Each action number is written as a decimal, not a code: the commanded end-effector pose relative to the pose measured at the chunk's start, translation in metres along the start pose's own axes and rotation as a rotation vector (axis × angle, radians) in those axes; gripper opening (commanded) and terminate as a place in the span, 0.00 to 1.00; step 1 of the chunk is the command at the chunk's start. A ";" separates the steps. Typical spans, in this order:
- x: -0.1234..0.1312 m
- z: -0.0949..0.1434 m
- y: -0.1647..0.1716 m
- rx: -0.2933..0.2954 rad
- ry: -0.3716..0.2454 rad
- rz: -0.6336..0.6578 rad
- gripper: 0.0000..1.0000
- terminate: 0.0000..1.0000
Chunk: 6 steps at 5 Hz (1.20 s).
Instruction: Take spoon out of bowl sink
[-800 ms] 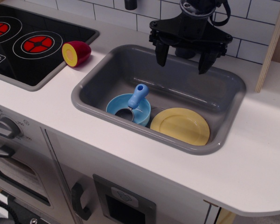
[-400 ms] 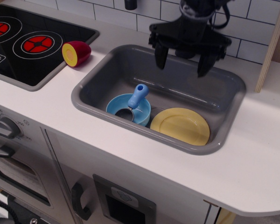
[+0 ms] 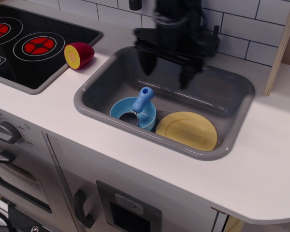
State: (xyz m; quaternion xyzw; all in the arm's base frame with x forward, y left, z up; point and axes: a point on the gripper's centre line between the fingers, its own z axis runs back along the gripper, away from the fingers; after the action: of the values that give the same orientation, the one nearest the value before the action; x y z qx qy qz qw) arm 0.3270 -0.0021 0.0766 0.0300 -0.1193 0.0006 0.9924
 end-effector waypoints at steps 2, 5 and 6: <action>0.007 -0.023 0.029 -0.031 -0.010 -0.113 1.00 0.00; 0.003 -0.062 0.032 0.007 0.015 -0.148 1.00 0.00; 0.002 -0.062 0.032 0.008 0.019 -0.142 1.00 0.00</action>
State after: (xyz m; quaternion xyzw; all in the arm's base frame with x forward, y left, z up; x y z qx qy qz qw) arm 0.3351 0.0323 0.0081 0.0384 -0.0890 -0.0663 0.9931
